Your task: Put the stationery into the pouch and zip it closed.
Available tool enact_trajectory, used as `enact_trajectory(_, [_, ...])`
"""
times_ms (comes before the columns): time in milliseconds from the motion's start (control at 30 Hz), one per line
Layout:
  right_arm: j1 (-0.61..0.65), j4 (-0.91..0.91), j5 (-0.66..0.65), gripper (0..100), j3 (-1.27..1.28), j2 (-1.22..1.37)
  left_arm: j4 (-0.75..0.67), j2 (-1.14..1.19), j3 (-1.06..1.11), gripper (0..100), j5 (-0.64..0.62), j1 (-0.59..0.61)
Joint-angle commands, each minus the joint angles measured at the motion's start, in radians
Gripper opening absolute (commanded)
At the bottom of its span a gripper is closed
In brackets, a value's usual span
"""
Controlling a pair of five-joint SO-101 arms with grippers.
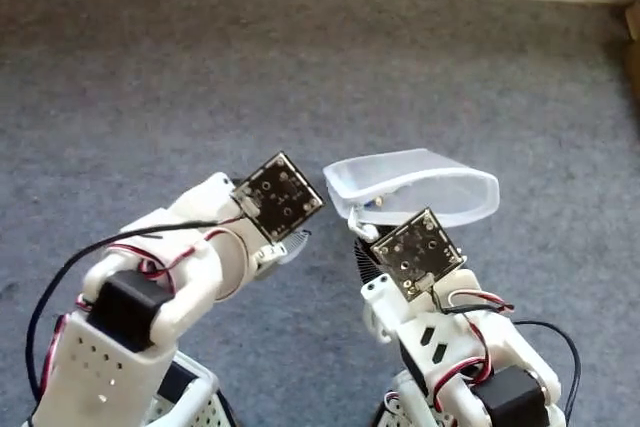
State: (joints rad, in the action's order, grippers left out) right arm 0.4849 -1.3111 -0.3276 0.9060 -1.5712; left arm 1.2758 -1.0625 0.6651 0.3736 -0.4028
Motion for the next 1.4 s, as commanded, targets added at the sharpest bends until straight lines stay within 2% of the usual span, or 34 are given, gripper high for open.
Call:
enact_trajectory(0, [-0.012,-0.004,-0.008,0.5,-0.071,-0.013,-0.115,-0.024,0.051,25,-0.017,-0.094])
enact_trajectory(300, [-0.012,-0.033,-0.012,0.5,-0.076,-0.013,-0.322,-0.024,0.163,25,-0.02,-0.179])
enact_trajectory(700, [-0.012,-0.033,-0.012,0.5,-0.074,-0.013,-0.443,-0.016,0.183,25,-0.044,-0.203])
enact_trajectory(967, [-0.012,-0.031,-0.012,0.5,-0.076,-0.013,-0.603,-0.016,0.297,25,-0.046,-0.245])
enact_trajectory(1233, [-0.012,-0.031,-0.012,0.5,-0.079,-0.013,-0.626,-0.018,0.329,25,-0.046,-0.3])
enact_trajectory(1367, [-0.012,-0.033,-0.012,0.5,-0.079,-0.013,-0.73,-0.018,0.401,25,-0.046,-0.314])
